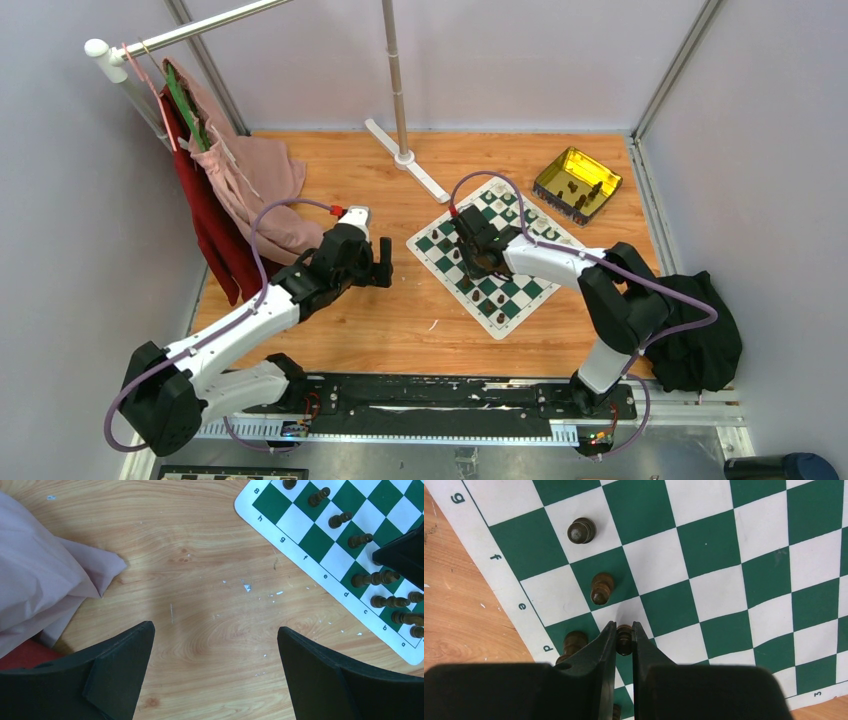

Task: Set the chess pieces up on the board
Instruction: Place the chess piece on the chessboard.

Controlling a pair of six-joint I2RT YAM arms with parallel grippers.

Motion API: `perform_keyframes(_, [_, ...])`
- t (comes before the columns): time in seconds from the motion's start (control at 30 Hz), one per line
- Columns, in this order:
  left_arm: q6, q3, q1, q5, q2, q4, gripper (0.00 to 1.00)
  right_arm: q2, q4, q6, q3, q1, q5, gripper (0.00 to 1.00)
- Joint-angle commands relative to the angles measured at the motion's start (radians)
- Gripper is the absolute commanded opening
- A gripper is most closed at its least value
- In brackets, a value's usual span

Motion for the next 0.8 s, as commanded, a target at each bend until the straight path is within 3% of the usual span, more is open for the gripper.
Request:
perform_keyframes(0.0, [-0.003, -0.001, -0.004, 0.008, 0.015, 0.028, 1.0, -0.013, -0.005, -0.014, 0.017, -0.013, 0.007, 0.0])
perform_keyframes(0.77, [0.016, -0.006, -0.004, 0.014, 0.046, 0.036, 1.0, 0.03, 0.029, -0.004, 0.013, -0.024, -0.019, 0.04])
